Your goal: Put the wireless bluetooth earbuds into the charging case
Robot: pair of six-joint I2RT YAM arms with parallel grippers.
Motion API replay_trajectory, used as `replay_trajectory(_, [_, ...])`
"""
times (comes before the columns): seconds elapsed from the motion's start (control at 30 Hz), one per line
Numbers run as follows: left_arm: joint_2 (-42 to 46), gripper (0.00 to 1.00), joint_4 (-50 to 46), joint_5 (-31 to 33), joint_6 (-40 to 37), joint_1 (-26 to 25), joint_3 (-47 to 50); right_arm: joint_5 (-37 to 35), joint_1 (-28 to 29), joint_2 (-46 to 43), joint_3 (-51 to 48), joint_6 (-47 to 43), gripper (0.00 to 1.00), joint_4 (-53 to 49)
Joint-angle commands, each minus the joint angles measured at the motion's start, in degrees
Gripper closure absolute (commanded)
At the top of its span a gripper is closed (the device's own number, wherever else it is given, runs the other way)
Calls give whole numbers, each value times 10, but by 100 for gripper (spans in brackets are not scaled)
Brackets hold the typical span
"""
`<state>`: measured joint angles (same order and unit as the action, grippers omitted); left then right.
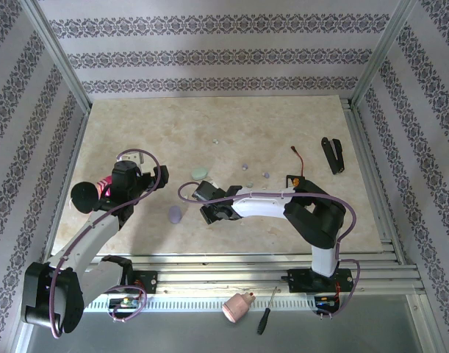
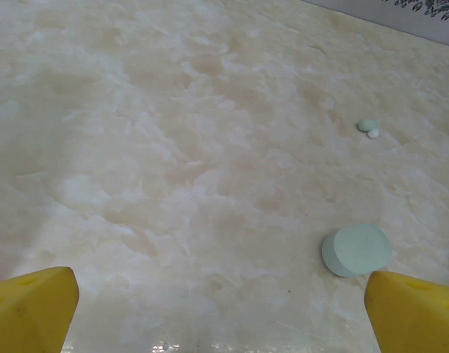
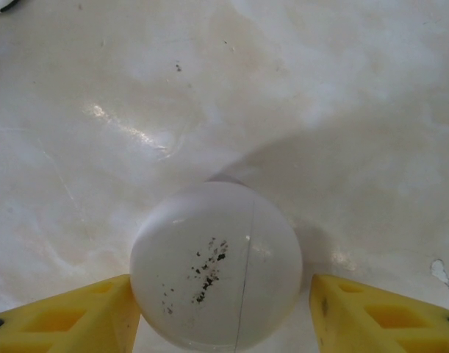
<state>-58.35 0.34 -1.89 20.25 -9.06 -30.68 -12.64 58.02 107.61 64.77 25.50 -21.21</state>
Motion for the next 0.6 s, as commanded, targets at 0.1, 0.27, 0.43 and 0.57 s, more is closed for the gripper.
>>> replay_trajectory(0.1, [2,1,-9,2,13,-6,-5,-10,2,0,22,13,39,-21])
replay_trajectory(0.27, [3,1,-9,2,15,-6,-4,-6,-2,9,26,11,41,-17])
replay_trajectory(0.43, [6,1,-12,2,15,-7,-3,4,-8,20,34,10,41,-24])
replay_trajectory(0.57, [9,1,-12,2,15,-7,-3,6,-10,25,36,10,43,-27])
